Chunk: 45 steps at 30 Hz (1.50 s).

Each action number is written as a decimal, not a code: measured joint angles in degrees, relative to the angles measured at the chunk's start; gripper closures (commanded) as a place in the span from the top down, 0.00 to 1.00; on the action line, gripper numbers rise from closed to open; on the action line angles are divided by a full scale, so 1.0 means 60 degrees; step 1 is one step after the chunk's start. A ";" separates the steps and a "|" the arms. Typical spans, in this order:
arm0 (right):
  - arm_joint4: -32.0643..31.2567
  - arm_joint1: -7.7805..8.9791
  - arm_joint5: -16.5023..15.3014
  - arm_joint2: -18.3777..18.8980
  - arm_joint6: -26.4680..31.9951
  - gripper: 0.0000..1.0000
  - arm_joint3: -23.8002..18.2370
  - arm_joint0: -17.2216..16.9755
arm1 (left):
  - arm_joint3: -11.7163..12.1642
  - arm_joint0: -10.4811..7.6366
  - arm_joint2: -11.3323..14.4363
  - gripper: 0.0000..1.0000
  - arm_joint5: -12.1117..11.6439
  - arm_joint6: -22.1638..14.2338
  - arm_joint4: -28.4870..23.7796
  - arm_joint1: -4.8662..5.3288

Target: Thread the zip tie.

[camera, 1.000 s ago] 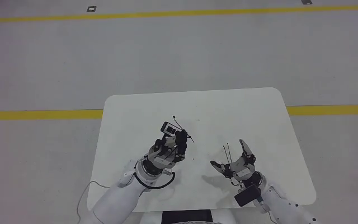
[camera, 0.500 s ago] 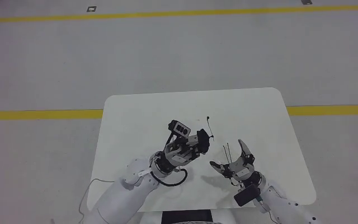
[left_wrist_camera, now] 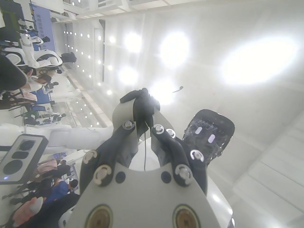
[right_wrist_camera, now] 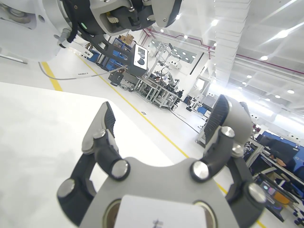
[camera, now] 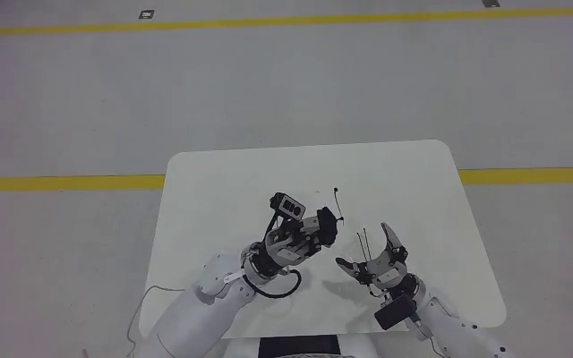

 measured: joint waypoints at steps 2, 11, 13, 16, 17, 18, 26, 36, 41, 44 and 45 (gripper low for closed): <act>0.0000 -0.0001 -0.0002 0.0000 0.0002 1.00 -0.0003 0.0001 | 0.0003 0.0013 0.0026 0.00 -0.0016 0.0136 0.0085 -0.0010; 0.0000 -0.0020 -0.0381 -0.0103 0.0354 1.00 -0.0633 0.0650 | -0.0024 0.0284 -0.0142 0.00 -0.0167 0.0182 0.0081 -0.0008; 0.0000 -0.0029 -0.0394 -0.0159 0.0426 1.00 -0.0782 0.0856 | -0.0049 0.0385 -0.0248 0.00 -0.0165 0.0034 -0.0033 -0.0004; 0.0000 -0.0078 -0.0458 -0.0226 0.0490 1.00 -0.0983 0.1104 | -0.0087 0.0498 -0.0347 0.00 -0.0165 -0.0104 -0.0157 -0.0001; 0.0013 -0.0105 -0.0537 -0.0241 0.0487 1.00 -0.1047 0.1172 | -0.0089 0.0503 -0.0350 0.00 -0.0165 -0.0110 -0.0165 -0.0002; 0.0043 -0.0135 -0.0652 -0.0249 0.0471 1.00 -0.1108 0.1239 | -0.0089 0.0503 -0.0349 0.00 -0.0165 -0.0110 -0.0165 -0.0002; -0.0001 -0.0187 -0.0874 -0.0224 0.0527 1.00 -0.1160 0.1414 | -0.0088 0.0499 -0.0345 0.00 -0.0165 -0.0105 -0.0160 -0.0002; 0.0514 -0.0329 -0.1443 -0.0182 0.0089 1.00 -0.1358 0.1408 | -0.0088 0.0499 -0.0345 0.00 -0.0165 -0.0105 -0.0160 -0.0002; 0.0645 -0.0425 -0.1557 0.0017 -0.0217 1.00 -0.1466 0.1378 | -0.0087 0.0499 -0.0345 0.00 -0.0165 -0.0105 -0.0160 -0.0002; 0.0730 -0.0489 -0.1652 0.0077 -0.0382 1.00 -0.1491 0.1340 | -0.0088 0.0499 -0.0345 0.00 -0.0165 -0.0105 -0.0160 -0.0002; 0.0748 -0.0510 -0.1693 0.0086 -0.0440 1.00 -0.1490 0.1332 | -0.0088 0.0499 -0.0345 0.00 -0.0165 -0.0105 -0.0160 -0.0002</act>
